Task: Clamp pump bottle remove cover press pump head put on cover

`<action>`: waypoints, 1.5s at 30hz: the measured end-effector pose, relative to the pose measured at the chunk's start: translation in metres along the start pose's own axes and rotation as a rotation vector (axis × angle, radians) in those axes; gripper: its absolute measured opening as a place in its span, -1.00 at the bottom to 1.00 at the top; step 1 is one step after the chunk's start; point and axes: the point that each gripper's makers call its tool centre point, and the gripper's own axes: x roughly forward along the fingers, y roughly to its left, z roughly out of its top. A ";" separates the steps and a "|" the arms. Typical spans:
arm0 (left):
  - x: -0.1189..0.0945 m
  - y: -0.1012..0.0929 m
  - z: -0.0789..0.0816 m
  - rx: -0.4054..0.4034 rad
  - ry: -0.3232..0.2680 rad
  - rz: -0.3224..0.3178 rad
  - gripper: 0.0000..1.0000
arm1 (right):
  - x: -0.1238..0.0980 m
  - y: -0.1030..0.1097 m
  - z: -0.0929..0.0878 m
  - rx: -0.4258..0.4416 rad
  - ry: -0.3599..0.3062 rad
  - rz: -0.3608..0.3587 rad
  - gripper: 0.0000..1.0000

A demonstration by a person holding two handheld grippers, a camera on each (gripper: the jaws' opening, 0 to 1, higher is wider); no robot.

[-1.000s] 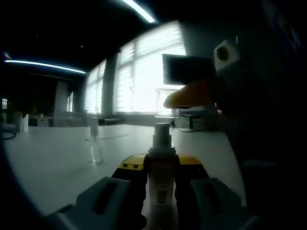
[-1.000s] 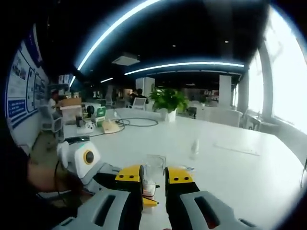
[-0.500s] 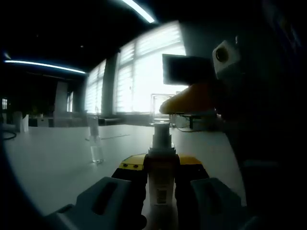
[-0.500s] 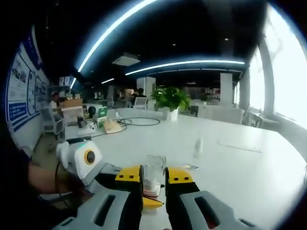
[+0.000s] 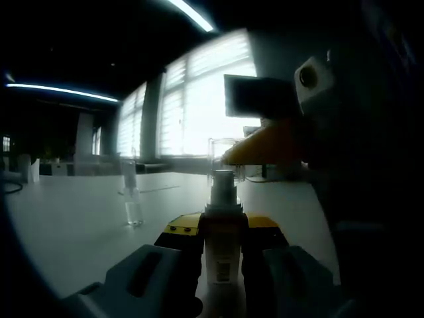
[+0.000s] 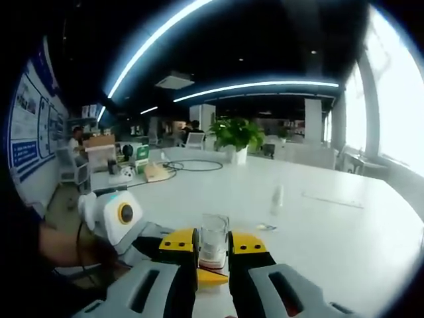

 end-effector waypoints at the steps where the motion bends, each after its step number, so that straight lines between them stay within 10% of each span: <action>1: 0.000 0.000 0.000 0.000 0.000 0.000 -0.75 | 0.000 0.000 -0.001 0.000 0.002 -0.002 -0.75; 45: -0.001 0.001 -0.001 0.003 0.002 0.000 -0.75 | 0.005 0.001 -0.014 -0.035 -0.037 -0.033 -0.61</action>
